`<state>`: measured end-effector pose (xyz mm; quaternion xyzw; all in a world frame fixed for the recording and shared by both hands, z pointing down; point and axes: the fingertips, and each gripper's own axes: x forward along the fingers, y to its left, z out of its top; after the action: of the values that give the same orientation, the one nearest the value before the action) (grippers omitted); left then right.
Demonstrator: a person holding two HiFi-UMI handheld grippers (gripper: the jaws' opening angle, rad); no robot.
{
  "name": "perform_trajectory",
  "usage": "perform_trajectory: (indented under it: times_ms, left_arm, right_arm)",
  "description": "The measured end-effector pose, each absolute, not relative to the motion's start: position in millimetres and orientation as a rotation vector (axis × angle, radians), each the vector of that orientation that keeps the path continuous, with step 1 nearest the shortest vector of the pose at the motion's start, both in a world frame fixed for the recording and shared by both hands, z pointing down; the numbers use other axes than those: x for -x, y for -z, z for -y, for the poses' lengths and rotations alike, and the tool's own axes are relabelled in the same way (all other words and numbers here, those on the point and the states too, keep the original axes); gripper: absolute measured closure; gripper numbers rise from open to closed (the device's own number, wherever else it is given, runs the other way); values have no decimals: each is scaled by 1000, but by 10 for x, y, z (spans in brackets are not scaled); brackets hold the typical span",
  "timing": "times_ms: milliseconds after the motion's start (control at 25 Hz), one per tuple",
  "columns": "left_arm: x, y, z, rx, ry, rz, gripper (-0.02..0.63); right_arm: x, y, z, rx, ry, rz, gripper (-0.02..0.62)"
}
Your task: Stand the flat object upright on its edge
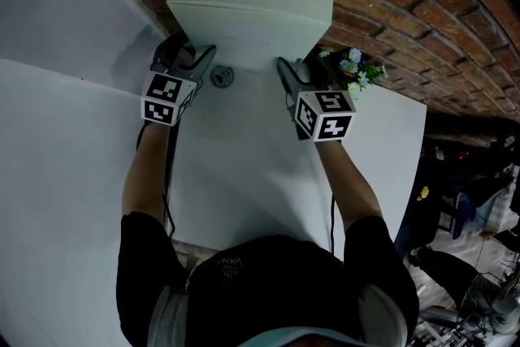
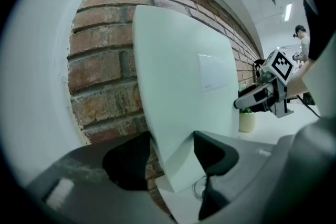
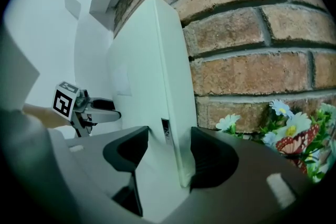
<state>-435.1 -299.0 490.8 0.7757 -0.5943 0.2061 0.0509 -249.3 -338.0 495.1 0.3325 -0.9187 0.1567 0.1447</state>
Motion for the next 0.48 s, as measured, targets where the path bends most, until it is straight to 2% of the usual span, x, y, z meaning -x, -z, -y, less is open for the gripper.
perform_trajectory:
  times_ms: [320, 480]
  left_arm:
    - [4339, -4924, 2955, -2326, -573, 1795, 339]
    - [4321, -4904, 2937, -2312, -528, 1773, 337]
  right_arm:
    - [2488, -4965, 3359, -970, -485, 2636, 342]
    - [2482, -4968, 3332, -959, -519, 2634, 296]
